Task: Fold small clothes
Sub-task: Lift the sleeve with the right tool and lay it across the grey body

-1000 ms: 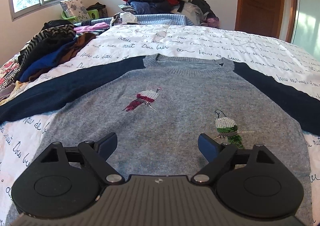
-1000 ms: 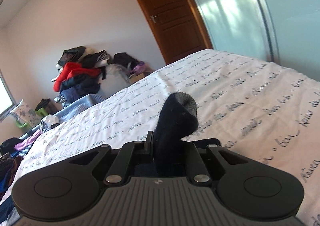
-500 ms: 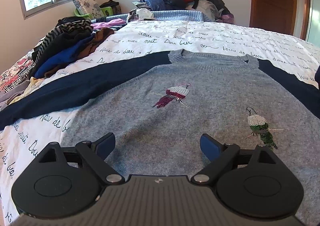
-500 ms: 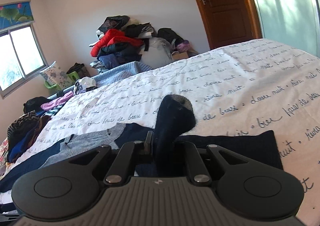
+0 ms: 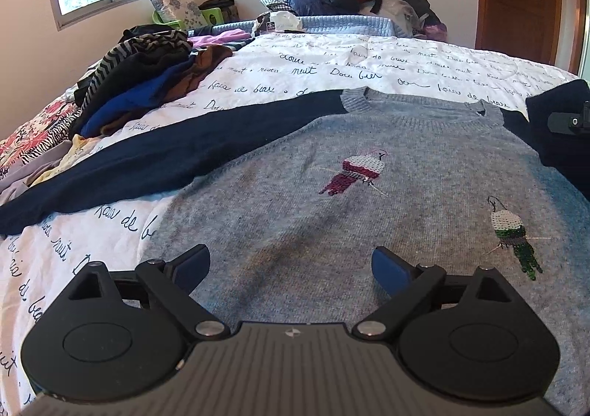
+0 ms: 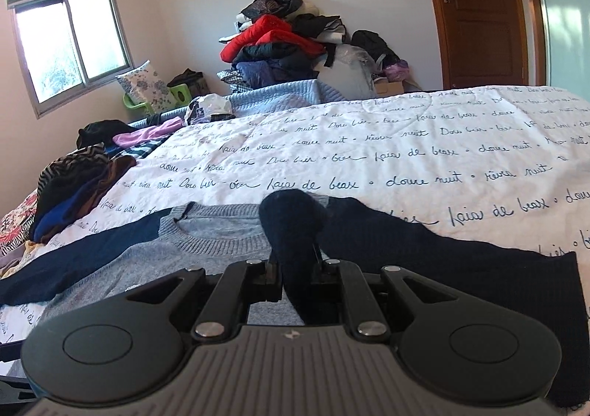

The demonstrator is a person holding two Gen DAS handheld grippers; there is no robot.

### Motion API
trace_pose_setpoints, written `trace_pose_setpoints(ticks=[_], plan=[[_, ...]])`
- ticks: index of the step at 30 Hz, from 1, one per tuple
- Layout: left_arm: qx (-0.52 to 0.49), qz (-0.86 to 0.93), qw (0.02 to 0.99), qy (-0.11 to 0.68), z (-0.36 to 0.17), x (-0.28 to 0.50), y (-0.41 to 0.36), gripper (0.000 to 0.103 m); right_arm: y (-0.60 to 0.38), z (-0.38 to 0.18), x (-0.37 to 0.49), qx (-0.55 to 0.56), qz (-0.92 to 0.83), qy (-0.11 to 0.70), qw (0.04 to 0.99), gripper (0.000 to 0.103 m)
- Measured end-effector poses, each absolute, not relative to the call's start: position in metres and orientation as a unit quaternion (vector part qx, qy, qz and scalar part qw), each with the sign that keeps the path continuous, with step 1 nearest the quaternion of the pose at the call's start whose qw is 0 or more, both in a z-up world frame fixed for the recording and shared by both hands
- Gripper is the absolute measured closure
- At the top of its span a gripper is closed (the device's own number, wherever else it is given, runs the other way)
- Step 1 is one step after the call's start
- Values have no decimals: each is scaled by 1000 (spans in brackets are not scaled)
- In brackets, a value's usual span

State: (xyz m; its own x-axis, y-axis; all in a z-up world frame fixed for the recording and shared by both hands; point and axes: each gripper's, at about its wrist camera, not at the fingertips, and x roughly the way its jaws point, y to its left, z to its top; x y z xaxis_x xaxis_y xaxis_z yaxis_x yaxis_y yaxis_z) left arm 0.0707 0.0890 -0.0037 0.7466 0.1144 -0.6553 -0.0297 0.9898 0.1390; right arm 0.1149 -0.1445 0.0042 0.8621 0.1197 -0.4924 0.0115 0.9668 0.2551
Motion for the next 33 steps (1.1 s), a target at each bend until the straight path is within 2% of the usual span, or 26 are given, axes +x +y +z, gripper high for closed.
trace_pose_setpoints(ticks=[22,33], plan=[[52,83,933,346,13,64,142,8,-3,2,171,-10,116,275,954,92],[30,126,926,354,17,59,182,8,57,-11,189,-29,152,295,943,92]])
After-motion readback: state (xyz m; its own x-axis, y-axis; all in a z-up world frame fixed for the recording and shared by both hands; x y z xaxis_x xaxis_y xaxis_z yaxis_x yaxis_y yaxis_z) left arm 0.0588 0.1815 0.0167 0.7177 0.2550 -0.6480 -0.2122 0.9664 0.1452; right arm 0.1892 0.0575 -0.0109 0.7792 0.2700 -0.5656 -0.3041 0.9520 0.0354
